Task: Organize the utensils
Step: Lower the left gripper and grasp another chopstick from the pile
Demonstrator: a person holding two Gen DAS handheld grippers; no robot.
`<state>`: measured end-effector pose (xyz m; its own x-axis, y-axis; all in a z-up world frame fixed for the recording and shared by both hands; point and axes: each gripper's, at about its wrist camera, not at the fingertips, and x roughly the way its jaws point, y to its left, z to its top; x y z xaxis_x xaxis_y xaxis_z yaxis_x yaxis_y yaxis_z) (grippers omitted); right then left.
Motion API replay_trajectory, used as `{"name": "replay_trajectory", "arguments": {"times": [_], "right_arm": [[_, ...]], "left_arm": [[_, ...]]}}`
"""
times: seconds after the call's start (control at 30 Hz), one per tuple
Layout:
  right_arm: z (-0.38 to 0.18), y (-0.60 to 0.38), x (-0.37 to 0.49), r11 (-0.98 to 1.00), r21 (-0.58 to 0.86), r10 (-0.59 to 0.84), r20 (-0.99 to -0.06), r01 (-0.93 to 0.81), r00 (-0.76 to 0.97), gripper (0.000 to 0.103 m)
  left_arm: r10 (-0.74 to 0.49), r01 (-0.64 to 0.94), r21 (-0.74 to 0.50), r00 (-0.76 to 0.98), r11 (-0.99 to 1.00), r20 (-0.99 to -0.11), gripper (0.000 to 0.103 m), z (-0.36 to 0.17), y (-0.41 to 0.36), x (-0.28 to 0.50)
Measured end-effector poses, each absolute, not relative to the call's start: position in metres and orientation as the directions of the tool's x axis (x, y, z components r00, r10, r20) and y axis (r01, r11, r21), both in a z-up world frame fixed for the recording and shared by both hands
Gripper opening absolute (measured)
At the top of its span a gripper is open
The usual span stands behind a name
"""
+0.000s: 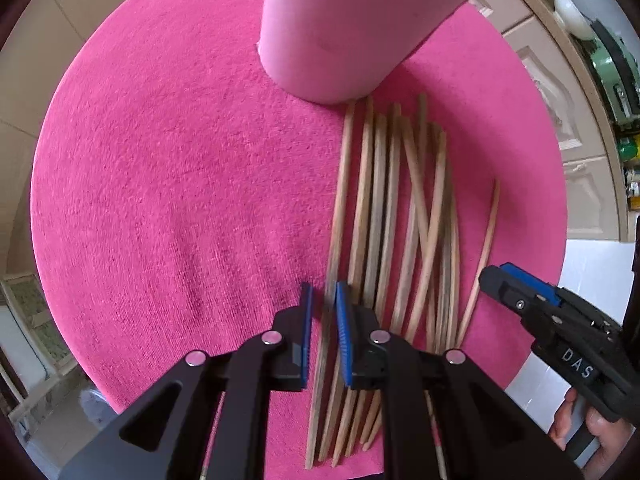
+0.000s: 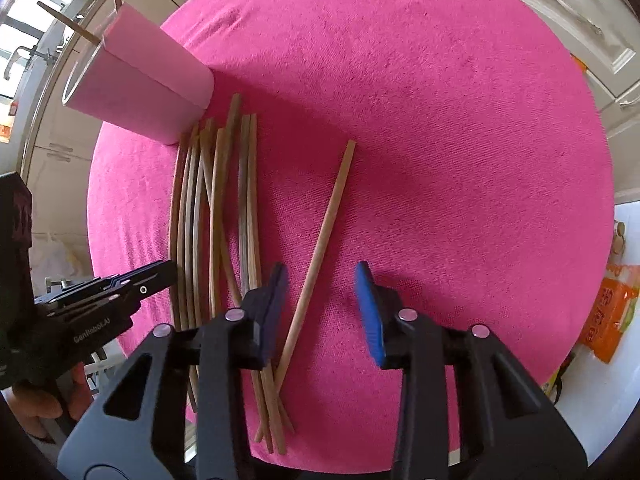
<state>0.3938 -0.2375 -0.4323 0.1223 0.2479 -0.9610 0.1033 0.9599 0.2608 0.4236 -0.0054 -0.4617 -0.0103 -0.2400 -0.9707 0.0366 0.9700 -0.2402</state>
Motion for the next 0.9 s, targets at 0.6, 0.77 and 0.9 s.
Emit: {"name": "replay_trajectory", "arguments": {"times": [0.6, 0.77, 0.9], "right_arm": [[-0.433, -0.246, 0.390, 0.955, 0.270, 0.251, -0.956, 0.123, 0.150, 0.007], [-0.421, -0.264, 0.388, 0.948, 0.289, 0.260, -0.945, 0.136, 0.197, 0.007], [-0.406, -0.274, 0.389, 0.948, 0.295, 0.261, -0.936, 0.120, 0.237, 0.006]], "left_arm": [[-0.255, 0.043, -0.254, 0.024, 0.966, -0.967, 0.005, -0.459, -0.021, 0.425], [-0.269, 0.055, -0.265, 0.108, 0.963, -0.957, 0.005, -0.442, -0.020, 0.418], [-0.296, 0.088, -0.286, 0.155, 0.954, -0.942, 0.005, -0.430, -0.022, 0.412]]}}
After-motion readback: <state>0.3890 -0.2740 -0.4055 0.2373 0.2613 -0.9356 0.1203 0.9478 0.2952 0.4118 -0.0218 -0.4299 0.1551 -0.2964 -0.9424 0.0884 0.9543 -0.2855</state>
